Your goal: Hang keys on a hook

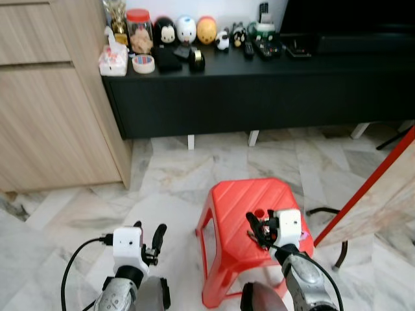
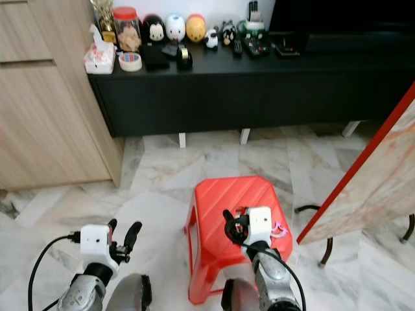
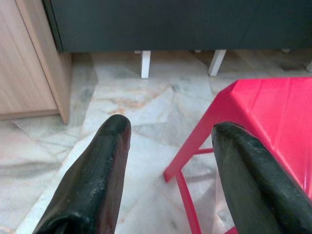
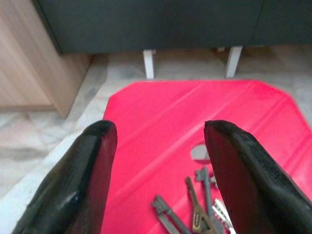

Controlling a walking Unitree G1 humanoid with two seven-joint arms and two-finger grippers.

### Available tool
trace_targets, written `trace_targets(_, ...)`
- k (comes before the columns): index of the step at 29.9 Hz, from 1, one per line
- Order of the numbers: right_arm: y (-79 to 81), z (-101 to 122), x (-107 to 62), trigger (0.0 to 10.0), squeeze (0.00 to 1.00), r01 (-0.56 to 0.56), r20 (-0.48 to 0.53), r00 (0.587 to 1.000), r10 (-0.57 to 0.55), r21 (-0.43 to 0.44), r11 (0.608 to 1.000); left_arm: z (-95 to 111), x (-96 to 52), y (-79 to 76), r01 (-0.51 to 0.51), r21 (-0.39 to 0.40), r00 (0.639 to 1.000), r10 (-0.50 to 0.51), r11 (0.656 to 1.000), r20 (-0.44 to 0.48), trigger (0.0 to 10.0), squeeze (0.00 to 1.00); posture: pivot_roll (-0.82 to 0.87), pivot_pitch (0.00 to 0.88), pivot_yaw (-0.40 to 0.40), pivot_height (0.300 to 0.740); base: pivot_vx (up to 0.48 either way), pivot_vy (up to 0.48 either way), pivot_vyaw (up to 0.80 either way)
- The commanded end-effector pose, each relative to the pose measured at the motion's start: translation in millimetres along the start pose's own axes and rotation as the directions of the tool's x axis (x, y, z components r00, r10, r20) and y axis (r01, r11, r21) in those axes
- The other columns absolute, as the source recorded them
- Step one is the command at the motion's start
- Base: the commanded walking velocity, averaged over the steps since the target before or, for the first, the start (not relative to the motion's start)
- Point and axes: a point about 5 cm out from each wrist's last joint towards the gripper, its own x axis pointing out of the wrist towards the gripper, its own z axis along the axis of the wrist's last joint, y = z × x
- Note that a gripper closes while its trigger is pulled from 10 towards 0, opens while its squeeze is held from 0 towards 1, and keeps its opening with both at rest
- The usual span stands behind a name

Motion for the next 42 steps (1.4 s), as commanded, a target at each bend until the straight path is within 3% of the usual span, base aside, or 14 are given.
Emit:
trace_targets(1, -1.6, 3, -1.5, 10.0, 0.0, 0.021, 0.02, 1.0, -0.02, -0.009, 1.0, -1, -2.9, -1.9, 0.005, 0.017, 1.0, -0.005, 1.0, -0.012, 10.0, 0.0, 0.08, 0.136, -0.096, 0.621, 0.0, 0.0, 0.0)
trace_targets(4, -1.4, 4, -2.1, 10.0, 0.0, 0.068, 0.013, 0.998, -0.069, 0.046, 0.997, -2, -4.2, -0.9, 0.003, 0.021, 1.0, -0.003, 1.0, -0.022, 10.0, 0.0, 0.08, 0.132, -0.093, 0.621, 0.0, 0.0, 0.0)
trace_targets(7, -3.2, 2, -2.6, 10.0, 0.0, 0.085, -0.025, 0.996, -0.084, 0.03, 0.996, -2, -4.4, -1.1, 0.005, 0.022, 1.0, -0.004, 1.0, -0.025, 10.0, 0.0, 0.08, 0.126, -0.089, 0.621, 0.0, 0.0, 0.0)
trace_targets(8, -6.9, -4, -3.4, 10.0, 0.0, 0.077, -0.107, 0.991, -0.079, -0.019, 0.997, -2, -3.6, -0.9, 0.007, 0.022, 1.0, -0.006, 1.0, -0.026, 10.0, 0.0, 0.07, 0.12, -0.087, 0.621, 0.0, 0.0, 0.0)
trace_targets(9, -6.9, -4, -3.4, 10.0, 0.0, 0.077, -0.107, 0.991, -0.079, -0.019, 0.997, -2, -3.6, -0.9, 0.007, 0.022, 1.0, -0.006, 1.0, -0.026, 10.0, 0.0, 0.07, 0.12, -0.087, 0.621, 0.0, 0.0, 0.0)
trace_targets(10, -10.3, -11, -5.1, 10.0, 0.0, 0.072, -0.172, 0.982, -0.078, -0.041, 0.997, -2, -2.7, -0.8, 0.008, 0.023, 1.0, -0.007, 1.0, -0.027, 10.0, 0.0, 0.07, 0.117, -0.087, 0.621, 0.0, 0.0, 0.0)
trace_targets(16, -8.7, -25, -8.1, 10.0, 0.0, 0.02, -0.314, 0.949, -0.024, -0.016, 1.0, -2, 0.5, 0.1, 0.01, 0.026, 1.0, -0.009, 1.0, -0.025, 10.0, 0.0, 0.07, 0.112, -0.086, 0.621, 0.0, 0.0, 0.0)
trace_targets(23, -6.0, -26, -6.4, 10.0, 0.0, 0.003, -0.354, 0.935, -0.005, -0.005, 1.0, -1, 2.2, 0.3, 0.007, 0.03, 1.0, -0.007, 1.0, -0.023, 10.0, 0.0, 0.08, 0.108, -0.085, 0.621, 0.0, 0.0, 0.0)
trace_targets(27, -1.1, -28, -5.0, 10.0, 0.0, -0.011, -0.376, 0.926, 0.041, 0.081, 0.997, -2, 2.5, 0.9, 0.006, 0.034, 1.0, -0.005, 0.999, -0.025, 10.0, 0.0, 0.08, 0.107, -0.086, 0.621, 0.0, 0.0, 0.0)
trace_targets(32, -3.2, -30, -5.6, 10.0, 0.0, 0.01, -0.416, 0.909, 0.024, 0.078, 0.997, -2, 3.5, -0.3, 0.007, 0.033, 1.0, -0.006, 0.999, -0.026, 10.0, 0.0, 0.07, 0.109, -0.087, 0.621, 0.0, 0.0, 0.0)
trace_targets(34, -2.8, -33, -5.9, 10.0, 0.0, 0.037, -0.431, 0.902, 0.023, 0.129, 0.991, -2, 3.7, -0.3, 0.007, 0.035, 1.0, -0.006, 0.999, -0.026, 10.0, 0.0, 0.08, 0.109, -0.089, 0.621, 0.0, 0.0, 0.0)
trace_targets(42, -9.8, -25, -0.2, 10.0, 0.0, 0.094, -0.385, 0.923, -0.019, 0.178, 0.979, -2, 3.6, 2.0, -0.002, 0.038, 1.0, 0.003, 0.999, -0.024, 10.0, 0.0, 0.08, 0.109, -0.095, 0.621, 0.0, 0.0, 0.0)
